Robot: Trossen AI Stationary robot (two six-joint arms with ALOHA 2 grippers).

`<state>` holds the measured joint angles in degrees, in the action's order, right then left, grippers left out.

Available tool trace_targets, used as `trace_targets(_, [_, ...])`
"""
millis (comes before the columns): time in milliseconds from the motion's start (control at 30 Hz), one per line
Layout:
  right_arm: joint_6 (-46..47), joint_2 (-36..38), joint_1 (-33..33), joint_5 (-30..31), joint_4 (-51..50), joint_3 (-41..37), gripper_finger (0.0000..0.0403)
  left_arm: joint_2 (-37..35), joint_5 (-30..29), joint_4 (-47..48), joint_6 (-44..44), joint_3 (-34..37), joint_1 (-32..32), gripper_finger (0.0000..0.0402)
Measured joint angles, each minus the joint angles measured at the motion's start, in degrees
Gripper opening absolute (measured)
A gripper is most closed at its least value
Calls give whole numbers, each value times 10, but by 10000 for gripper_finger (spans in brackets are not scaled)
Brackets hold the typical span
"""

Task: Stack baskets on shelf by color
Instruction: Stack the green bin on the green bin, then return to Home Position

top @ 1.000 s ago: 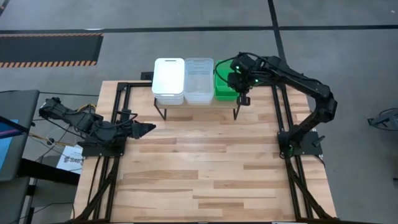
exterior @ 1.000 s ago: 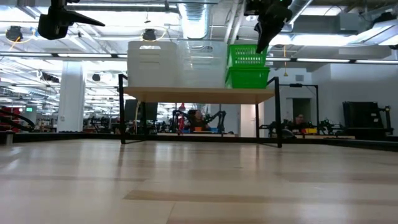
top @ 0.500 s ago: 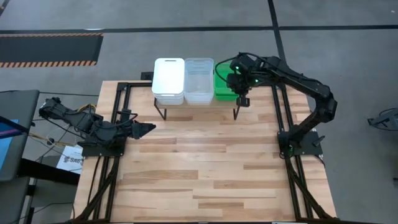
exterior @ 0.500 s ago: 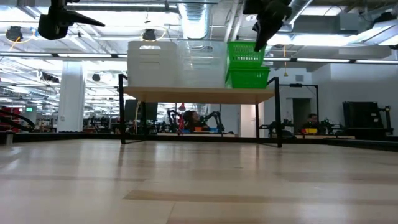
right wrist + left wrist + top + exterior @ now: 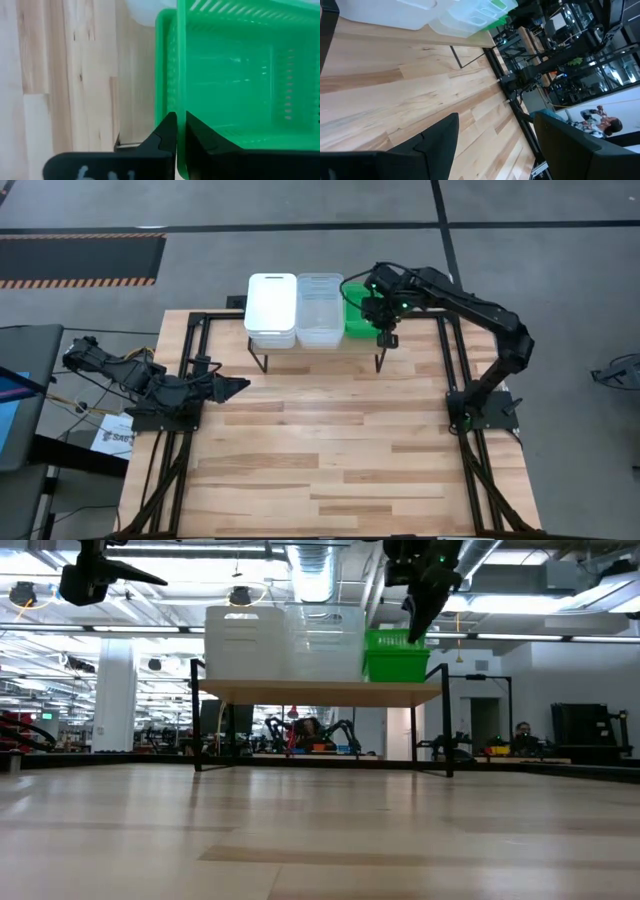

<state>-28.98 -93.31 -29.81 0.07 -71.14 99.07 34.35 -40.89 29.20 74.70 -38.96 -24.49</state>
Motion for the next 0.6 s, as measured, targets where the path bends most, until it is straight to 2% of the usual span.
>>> trace_targets(133, [-11, -14, -5, 3, 2, 0, 43, 0, -3, 0, 1, 0, 0, 247])
trace_targets(267, [-14, -17, -8, 11, 5, 0, 63, 0, -4, 0, 5, 0, 0, 247])
trace_targets(600, [-13, 4, -11, 14, 11, 1, 172, 0, -5, 0, 6, 0, 0, 247])
